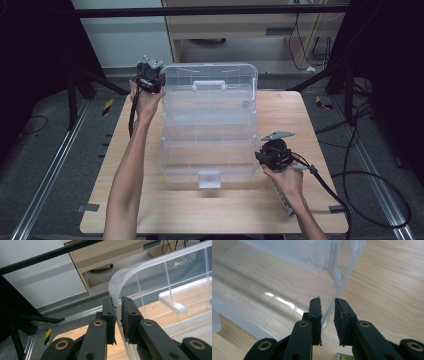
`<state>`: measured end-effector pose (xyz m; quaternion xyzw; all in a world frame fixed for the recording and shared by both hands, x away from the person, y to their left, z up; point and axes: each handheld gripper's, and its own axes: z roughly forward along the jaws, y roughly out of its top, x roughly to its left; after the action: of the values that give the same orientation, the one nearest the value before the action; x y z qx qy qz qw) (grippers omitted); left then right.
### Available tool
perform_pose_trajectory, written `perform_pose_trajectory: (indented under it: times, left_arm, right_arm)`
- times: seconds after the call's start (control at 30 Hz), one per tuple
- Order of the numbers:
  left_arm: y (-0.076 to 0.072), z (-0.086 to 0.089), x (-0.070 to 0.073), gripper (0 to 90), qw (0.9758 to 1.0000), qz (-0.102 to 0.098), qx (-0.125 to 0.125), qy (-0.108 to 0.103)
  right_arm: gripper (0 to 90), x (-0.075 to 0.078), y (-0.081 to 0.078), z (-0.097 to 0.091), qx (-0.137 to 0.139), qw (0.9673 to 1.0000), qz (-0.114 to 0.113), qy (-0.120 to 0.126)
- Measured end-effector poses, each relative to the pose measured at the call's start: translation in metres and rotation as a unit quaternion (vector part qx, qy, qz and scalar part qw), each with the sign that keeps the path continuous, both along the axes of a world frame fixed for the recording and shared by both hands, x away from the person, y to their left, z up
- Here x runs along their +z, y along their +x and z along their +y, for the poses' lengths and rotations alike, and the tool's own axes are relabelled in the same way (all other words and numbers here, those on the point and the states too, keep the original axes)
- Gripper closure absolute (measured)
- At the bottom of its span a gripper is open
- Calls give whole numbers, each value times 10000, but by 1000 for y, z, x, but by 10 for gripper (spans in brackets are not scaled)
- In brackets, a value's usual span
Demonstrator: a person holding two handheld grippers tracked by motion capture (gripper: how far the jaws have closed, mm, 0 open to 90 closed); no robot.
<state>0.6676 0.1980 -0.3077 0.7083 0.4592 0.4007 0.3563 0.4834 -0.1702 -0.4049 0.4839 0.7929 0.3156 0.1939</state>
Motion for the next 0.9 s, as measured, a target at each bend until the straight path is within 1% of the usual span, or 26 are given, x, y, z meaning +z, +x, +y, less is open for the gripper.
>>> perform_pose_trajectory:
  times: [0.13,0.3,0.37,0.5,0.6,0.63,0.67,0.7,0.73,0.83,0.9]
  left_arm:
    - [1,0,-1,810,10000,-10,-2,7]
    - [3,0,-3,796,9999,-21,20,121]
    - [4,1,-5,797,10000,11,47,81]
    - [6,3,-6,790,9999,77,68,81]
    - [6,5,-8,789,9999,64,39,96]
    - [6,5,-8,789,10000,40,-28,65]
    - [4,4,-6,785,10000,-27,-69,53]
    - [4,4,-6,784,10000,-27,-69,53]
    - [3,3,-5,784,9999,-69,-81,33]
    - [1,3,-2,784,9999,-104,-102,68]
    - [-2,6,0,785,9999,-108,-78,-15]
  right_arm:
    - [760,0,0,0,0,10000,-1,2]
    - [761,0,0,0,4,10000,3,8]
    - [761,0,0,0,17,10000,19,4]
    - [764,0,0,0,9,10000,8,0]
    - [766,0,0,0,5,10000,-4,-8]
    - [766,0,0,0,5,10000,-4,-8]
    - [767,0,0,1,-9,10000,-15,-18]
    - [767,0,0,1,-9,10000,-15,-18]
    - [768,0,0,2,-14,10000,-11,-42]
    - [777,1,-1,3,12,9999,-55,-98]
    - [778,1,-2,4,2,9999,-50,-127]
